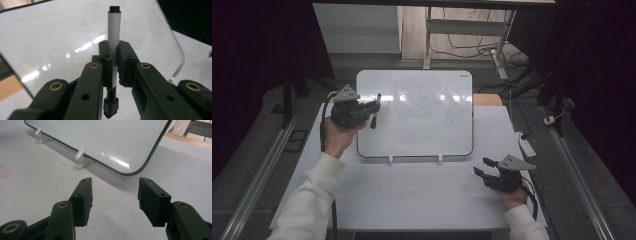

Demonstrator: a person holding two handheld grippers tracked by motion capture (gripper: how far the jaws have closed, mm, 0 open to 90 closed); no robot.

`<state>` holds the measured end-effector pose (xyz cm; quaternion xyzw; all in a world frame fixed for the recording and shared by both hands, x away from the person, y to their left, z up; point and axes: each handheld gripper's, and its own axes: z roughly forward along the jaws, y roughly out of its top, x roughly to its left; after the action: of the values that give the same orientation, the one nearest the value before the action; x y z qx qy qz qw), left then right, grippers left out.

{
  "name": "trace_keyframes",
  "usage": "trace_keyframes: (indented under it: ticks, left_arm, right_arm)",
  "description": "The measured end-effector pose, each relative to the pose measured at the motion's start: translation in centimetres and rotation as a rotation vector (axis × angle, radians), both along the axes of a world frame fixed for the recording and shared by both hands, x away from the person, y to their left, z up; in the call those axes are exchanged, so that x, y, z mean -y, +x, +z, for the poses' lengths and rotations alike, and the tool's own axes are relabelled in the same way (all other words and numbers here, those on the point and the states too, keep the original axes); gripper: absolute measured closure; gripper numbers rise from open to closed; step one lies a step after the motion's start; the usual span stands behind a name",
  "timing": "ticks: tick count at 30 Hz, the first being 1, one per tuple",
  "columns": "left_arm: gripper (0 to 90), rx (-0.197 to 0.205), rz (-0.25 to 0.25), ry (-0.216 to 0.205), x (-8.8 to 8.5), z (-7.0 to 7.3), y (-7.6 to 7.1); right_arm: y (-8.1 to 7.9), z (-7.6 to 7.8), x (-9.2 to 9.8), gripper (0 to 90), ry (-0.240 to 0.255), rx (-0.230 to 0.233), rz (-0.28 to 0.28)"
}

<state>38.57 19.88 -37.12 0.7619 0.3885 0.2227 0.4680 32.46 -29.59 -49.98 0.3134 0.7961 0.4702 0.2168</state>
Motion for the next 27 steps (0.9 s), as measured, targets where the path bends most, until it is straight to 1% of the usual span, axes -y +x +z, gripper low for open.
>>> trace_keyframes:
  ticks: [3,6,9,11,13,17,19,23,27]
  left_arm:
    - [82.4,-0.025,0.032,0.000,-0.7,-0.1,1.6]
    - [82.3,-0.050,0.062,-0.011,-1.3,-0.1,3.1]
    - [82.3,-0.055,0.082,0.012,-1.5,0.2,4.4]
    - [82.3,-0.057,0.090,0.030,-1.6,0.5,4.9]
    - [82.3,-0.055,0.105,0.035,-1.6,0.7,5.6]
    - [82.3,-0.070,0.131,0.059,-1.9,0.7,7.0]
    - [82.3,-0.079,0.140,0.064,-2.1,0.7,7.6]
    - [82.2,-0.088,0.160,0.057,-2.4,0.3,8.6]
    - [82.1,-0.078,0.180,0.067,-2.3,0.2,9.2]
  right_arm:
    - [0.0,-0.1,0.0,45.0,-0.003,-0.005,0.000]
    - [0.1,-0.2,-0.1,45.1,-0.005,-0.009,0.001]
    - [0.1,-0.2,-0.1,45.1,-0.006,-0.011,-0.002]
    - [0.1,-0.2,-0.1,45.1,-0.007,-0.012,-0.003]
    - [0.2,-0.3,-0.1,45.1,-0.008,-0.014,-0.005]
    - [0.2,-0.3,0.0,45.1,-0.010,-0.016,-0.009]
    - [0.2,-0.3,-0.1,45.1,-0.011,-0.015,-0.009]
    - [0.2,-0.4,-0.1,45.1,-0.013,-0.015,-0.010]
    - [0.3,-0.5,0.0,45.2,-0.017,-0.018,-0.012]
